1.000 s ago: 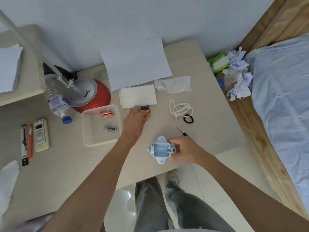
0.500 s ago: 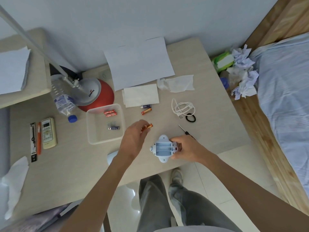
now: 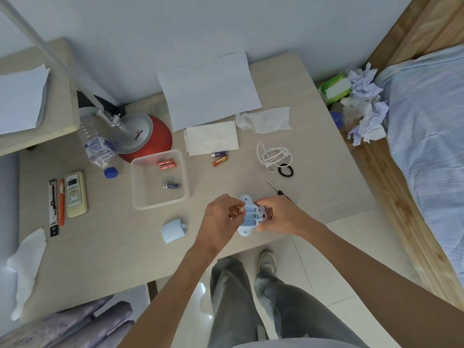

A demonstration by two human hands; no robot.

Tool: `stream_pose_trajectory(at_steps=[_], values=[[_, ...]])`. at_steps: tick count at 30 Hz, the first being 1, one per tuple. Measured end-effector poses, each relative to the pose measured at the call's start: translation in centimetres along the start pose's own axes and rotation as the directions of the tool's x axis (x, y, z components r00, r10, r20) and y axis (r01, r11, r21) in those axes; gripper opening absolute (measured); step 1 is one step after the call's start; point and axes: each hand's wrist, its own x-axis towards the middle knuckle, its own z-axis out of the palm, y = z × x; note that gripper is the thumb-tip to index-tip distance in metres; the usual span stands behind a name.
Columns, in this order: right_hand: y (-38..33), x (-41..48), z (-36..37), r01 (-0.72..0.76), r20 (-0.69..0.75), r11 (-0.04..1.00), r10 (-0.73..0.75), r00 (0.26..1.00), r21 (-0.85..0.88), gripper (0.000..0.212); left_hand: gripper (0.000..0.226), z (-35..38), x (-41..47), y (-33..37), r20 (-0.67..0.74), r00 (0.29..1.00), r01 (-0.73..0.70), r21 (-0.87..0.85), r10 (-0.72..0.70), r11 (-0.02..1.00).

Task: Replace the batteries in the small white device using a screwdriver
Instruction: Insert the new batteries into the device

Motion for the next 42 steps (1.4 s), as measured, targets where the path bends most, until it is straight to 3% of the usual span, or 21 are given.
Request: stream_pose_trajectory(at_steps=[10, 18, 27, 42], values=[[-0.4, -0.1, -0.1, 0.008, -0.007, 1.0, -0.008, 1.0, -0.009, 0.03, 0.016, 2.2, 0.7, -0.2, -0.036, 0.999, -0.004, 0.059, 0.006, 0.998], [-0.7, -0.3, -0.2, 0.008, -0.031, 1.0, -0.008, 0.999, -0.003, 0.042, 0.017, 2.2, 0.4, -0.2, -0.078, 0.997, 0.003, -0.063, -0.008, 0.998], [-0.4, -0.1, 0.1, 0.014, -0.019, 1.0, -0.014, 1.0, -0.016, 0.026, 0.023, 2.2, 0.0, -0.6, -0.195, 0.979, -0.062, 0.018, 0.064, 0.998], [-0.1, -0.1, 0.0, 0.039, -0.015, 0.999, -0.038, 0.999, 0.01, 0.029, 0.022, 4.0, 1.1, -1.9, -0.043, 0.999, 0.019, -0.152, -0.026, 0.988]])
